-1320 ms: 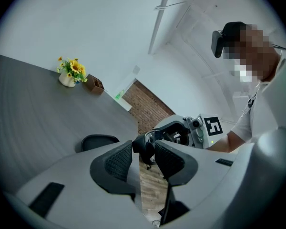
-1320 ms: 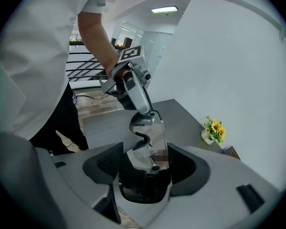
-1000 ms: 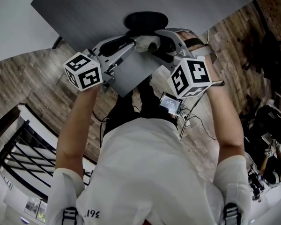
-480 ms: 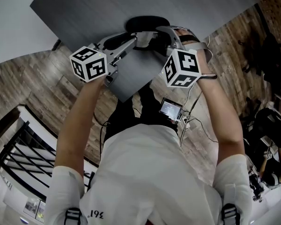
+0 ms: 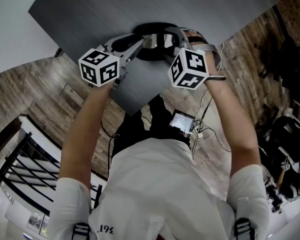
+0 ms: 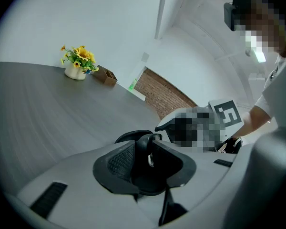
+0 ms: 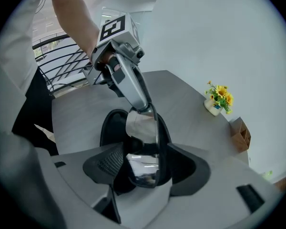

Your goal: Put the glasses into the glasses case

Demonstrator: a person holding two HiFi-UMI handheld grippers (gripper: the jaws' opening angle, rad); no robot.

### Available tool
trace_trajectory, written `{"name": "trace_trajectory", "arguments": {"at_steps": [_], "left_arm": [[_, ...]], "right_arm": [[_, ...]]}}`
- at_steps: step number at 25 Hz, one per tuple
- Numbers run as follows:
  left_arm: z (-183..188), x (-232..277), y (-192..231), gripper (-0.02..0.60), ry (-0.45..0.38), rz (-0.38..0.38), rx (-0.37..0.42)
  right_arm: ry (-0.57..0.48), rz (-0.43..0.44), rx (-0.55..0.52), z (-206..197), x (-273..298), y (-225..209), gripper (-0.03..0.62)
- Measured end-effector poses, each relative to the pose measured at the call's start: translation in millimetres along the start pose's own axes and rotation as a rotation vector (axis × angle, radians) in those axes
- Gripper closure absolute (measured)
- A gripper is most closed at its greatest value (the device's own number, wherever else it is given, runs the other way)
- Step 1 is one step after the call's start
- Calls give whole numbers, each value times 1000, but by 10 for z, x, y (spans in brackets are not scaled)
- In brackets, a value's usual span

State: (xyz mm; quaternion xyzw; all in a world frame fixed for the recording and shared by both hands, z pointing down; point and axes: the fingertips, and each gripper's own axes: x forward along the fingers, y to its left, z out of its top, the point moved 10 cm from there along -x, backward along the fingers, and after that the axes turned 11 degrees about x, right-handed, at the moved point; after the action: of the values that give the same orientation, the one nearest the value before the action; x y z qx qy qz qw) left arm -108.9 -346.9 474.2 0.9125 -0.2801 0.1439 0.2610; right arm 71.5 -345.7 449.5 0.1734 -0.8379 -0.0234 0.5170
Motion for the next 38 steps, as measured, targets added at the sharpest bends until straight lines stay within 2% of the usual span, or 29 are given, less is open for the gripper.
{"name": "trace_trajectory", "arguments": {"at_steps": [3,5,20,27,31,38], "left_arm": [[-34,8,77,456,-5,-1,-8],[-48,9,118,456,-6,-3,-18],[-115,-36,162,456,-13,14,-85],[-144,-106,171,456,-29,24,-109],[-191,-128,198,457,-11,46,-128],[-278,-175,240,457,0,83,-168]], "right_arm": [[-15,3,3,54,74,-35,316],[-17,-4,-11,88,118,-48,401],[2,-19,-75,161,158,-19,407],[22,-18,-159,250,171,-19,407],[46,-9,-201,276,227,-19,406],[54,-1,-209,219,296,-23,411]]}}
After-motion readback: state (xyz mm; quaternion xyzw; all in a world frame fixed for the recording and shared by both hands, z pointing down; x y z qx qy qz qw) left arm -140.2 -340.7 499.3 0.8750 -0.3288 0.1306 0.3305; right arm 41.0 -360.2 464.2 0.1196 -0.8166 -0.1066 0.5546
